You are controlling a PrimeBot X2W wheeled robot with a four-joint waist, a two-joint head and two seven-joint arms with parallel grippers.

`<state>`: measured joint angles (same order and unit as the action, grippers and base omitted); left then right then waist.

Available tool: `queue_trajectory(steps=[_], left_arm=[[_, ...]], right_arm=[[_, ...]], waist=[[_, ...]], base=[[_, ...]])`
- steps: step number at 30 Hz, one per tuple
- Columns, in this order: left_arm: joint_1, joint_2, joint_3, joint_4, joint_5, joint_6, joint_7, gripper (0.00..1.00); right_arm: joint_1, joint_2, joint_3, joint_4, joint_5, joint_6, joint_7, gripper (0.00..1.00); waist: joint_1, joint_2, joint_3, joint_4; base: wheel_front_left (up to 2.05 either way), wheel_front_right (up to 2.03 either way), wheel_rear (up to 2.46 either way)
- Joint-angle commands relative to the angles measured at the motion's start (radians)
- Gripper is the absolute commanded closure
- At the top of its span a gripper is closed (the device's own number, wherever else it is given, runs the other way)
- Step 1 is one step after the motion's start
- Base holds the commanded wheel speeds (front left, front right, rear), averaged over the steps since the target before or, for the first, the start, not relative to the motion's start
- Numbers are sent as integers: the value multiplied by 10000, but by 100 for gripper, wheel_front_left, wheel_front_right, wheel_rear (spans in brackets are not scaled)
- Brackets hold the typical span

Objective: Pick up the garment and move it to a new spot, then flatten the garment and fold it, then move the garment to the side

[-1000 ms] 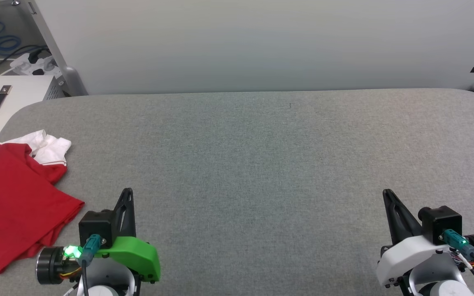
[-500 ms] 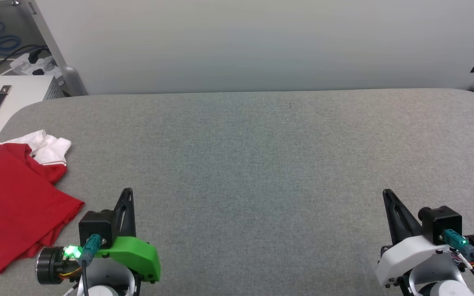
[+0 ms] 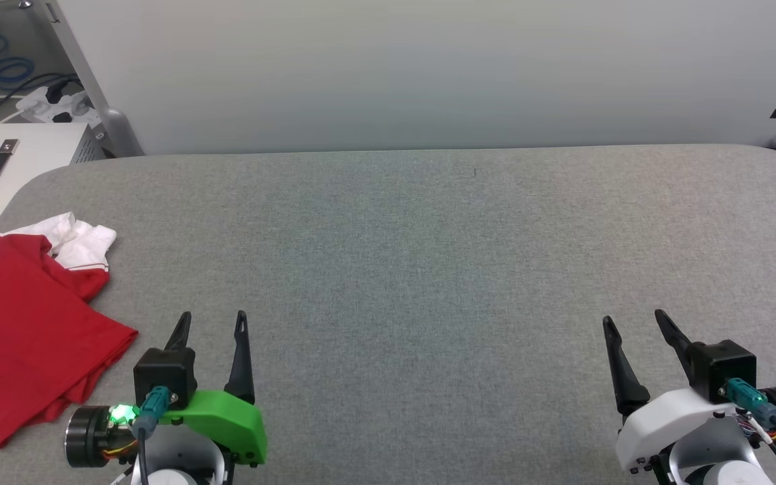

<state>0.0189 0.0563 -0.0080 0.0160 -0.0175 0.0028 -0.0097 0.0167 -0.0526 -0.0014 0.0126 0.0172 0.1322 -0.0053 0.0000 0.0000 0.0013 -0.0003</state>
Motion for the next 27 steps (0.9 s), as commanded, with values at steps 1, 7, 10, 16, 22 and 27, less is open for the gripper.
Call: queue_trajectory(steps=[1, 7, 10, 16, 22, 27], left_arm=[[-184, -5, -50, 35, -61, -31, -108, 0], [-292, -8, -119, 104, -140, -50, -232, 0], [-345, -9, -156, 137, -178, -61, -297, 0], [-463, -12, -231, 193, -222, -73, -421, 0], [-563, -15, -306, 267, -249, -75, -545, 0], [-627, -17, -366, 358, -228, -88, -650, 0]], right_arm=[[-136, -20, -3, 74, 93, -1, -120, 0], [-235, -30, -8, 184, 251, -2, -246, 0], [-283, -43, 11, 238, 330, -2, -312, 0], [-380, -67, 17, 313, 502, -3, -432, 0], [-459, -78, -5, 321, 669, -4, -479, 0], [-502, -73, -69, 267, 795, -4, -472, 0]], waist=[[0, 0, 3, 0], [0, 0, 15, -2], [0, 0, 20, -2], [0, 0, 43, 9], [0, 0, 57, 16], [0, 0, 53, 15]], base=[[0, 0, 0], [0, 0, 0], [0, 0, 0], [0, 0, 0], [0, 0, 0], [0, 0, 0]])
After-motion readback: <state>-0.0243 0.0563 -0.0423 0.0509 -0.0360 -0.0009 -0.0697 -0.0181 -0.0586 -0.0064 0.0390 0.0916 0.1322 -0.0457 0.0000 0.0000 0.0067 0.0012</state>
